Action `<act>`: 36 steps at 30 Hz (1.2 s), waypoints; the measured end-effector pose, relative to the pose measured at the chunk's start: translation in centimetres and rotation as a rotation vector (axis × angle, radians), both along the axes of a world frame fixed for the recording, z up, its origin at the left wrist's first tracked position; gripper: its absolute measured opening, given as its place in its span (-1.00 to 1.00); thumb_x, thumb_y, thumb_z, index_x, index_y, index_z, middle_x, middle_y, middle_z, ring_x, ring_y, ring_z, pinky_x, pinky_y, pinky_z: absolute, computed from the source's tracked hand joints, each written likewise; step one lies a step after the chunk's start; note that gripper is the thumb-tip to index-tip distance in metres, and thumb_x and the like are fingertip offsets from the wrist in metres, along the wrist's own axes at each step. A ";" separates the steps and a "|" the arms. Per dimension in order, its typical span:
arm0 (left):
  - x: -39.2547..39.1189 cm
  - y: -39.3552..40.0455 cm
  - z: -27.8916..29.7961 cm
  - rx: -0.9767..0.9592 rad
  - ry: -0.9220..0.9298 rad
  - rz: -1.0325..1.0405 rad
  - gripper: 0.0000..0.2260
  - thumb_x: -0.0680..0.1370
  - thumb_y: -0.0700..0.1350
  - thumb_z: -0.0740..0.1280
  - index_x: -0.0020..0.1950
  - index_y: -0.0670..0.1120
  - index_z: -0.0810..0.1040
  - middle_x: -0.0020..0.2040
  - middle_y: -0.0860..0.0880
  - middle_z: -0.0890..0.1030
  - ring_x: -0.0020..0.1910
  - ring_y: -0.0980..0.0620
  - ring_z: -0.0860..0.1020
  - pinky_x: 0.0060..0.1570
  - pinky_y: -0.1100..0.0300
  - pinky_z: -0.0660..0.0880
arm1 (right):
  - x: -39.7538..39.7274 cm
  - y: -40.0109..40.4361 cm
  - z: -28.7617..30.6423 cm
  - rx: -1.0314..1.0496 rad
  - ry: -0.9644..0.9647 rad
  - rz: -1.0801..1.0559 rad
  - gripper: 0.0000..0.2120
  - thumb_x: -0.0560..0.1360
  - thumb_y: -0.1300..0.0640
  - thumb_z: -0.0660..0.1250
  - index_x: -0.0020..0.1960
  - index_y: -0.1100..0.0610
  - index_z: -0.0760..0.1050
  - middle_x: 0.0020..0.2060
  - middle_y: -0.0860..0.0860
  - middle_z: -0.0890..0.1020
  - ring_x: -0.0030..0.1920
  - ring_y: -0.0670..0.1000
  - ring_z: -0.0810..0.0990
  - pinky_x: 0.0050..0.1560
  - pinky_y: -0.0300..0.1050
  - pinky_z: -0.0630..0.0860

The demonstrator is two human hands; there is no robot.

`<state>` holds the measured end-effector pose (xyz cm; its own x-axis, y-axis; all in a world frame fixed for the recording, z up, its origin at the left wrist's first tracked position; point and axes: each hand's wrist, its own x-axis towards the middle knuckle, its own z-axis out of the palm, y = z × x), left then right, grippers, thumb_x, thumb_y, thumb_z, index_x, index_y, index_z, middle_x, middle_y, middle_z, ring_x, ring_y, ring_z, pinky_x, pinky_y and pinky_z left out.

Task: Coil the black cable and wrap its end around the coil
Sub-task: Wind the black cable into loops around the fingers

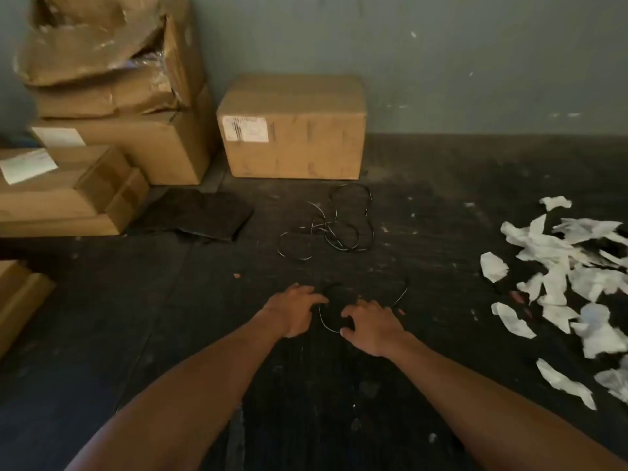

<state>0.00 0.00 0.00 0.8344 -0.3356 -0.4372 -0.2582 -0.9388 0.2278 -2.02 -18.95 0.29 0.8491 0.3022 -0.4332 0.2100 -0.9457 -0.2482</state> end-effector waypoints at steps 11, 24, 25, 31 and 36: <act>-1.4 -0.3 -3.5 0.058 -0.033 -0.042 -0.70 0.62 -0.05 0.25 0.35 0.14 0.42 0.58 -0.06 0.17 0.56 -0.17 0.11 0.44 -0.21 0.24 | -0.8 -0.1 -2.1 -0.087 -0.107 0.145 -0.73 0.50 0.17 0.33 0.19 0.04 0.48 0.20 0.05 0.46 0.23 0.08 0.41 0.26 0.09 0.38; -1.4 2.3 0.4 -0.435 0.057 0.186 -0.85 0.67 -0.04 0.18 0.06 0.02 0.54 -0.08 0.03 0.61 -0.07 0.12 0.58 0.05 0.10 0.50 | 2.8 -3.9 3.4 0.383 -0.020 -0.055 -0.88 0.63 0.16 0.15 0.02 -0.06 0.38 -0.21 -0.01 0.53 -0.25 -0.08 0.51 -0.24 -0.15 0.44; -1.4 2.4 1.2 -0.526 0.075 0.237 -0.84 0.67 -0.06 0.19 0.02 -0.02 0.56 -0.14 0.03 0.62 -0.14 0.15 0.59 0.00 0.15 0.50 | 3.3 -4.3 4.1 0.422 -0.049 -0.067 -0.88 0.62 0.16 0.17 0.02 -0.06 0.39 -0.23 -0.01 0.54 -0.27 -0.08 0.51 -0.27 -0.17 0.44; -1.7 2.3 6.3 -1.036 0.314 0.507 -0.79 0.66 -0.04 0.23 0.00 -0.11 0.59 -0.40 0.05 0.43 -0.37 0.13 0.53 -0.05 0.14 0.56 | 4.9 -5.2 8.5 0.577 -0.259 0.024 -0.91 0.55 0.04 0.34 -0.04 -0.17 0.50 -0.22 -0.24 0.55 -0.17 -0.34 0.52 -0.19 -0.38 0.33; -2.4 1.6 10.8 -1.498 0.623 0.581 -0.83 0.60 -0.07 0.28 -0.01 -0.11 0.62 -0.41 0.02 0.30 -0.36 0.07 0.43 0.05 -0.02 0.54 | 5.7 -4.6 10.1 0.680 -0.448 -0.027 -0.92 0.59 0.03 0.28 -0.05 -0.08 0.53 -0.33 -0.11 0.55 -0.31 -0.20 0.50 -0.27 -0.20 0.36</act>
<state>-2.45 1.64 10.80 0.8241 -0.4608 -0.3294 0.4719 0.2367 0.8493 3.71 -23.52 10.36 0.9089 0.3539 0.2206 0.4053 -0.6245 -0.6676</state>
